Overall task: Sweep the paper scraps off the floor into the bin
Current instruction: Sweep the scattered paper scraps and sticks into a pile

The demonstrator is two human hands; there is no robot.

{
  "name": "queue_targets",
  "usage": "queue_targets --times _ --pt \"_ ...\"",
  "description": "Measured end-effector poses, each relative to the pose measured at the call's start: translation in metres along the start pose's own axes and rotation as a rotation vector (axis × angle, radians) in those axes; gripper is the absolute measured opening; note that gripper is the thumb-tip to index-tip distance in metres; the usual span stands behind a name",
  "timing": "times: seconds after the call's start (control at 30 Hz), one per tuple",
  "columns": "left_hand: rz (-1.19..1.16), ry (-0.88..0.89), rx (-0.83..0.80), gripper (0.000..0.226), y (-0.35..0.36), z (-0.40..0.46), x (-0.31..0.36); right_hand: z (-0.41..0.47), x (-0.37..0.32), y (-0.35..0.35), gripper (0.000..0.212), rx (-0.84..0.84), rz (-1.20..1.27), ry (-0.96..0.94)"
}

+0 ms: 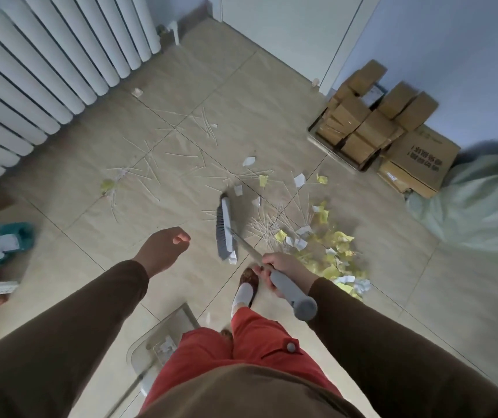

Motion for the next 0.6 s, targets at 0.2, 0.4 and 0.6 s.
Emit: queue_targets --times 0.2,0.4,0.6 --pt "-0.013 0.009 0.047 0.018 -0.024 0.015 0.012 -0.039 0.001 0.02 0.011 -0.057 -0.208 -0.042" --pt "-0.012 -0.023 0.045 0.015 -0.036 0.021 0.002 0.008 -0.003 0.098 0.013 -0.387 0.054 0.154" --pt "0.048 -0.054 0.03 0.019 -0.046 0.033 -0.02 0.079 -0.018 0.153 0.01 -0.441 0.126 0.227"
Point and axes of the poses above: each hand's wrist, its own z-axis towards the middle knuckle, its own y-axis out of the palm, x = y × z, the point moved 5 cm from there along z, towards the middle knuckle, and after that the axes turned 2 degrees about -x, right-handed, at the moved point
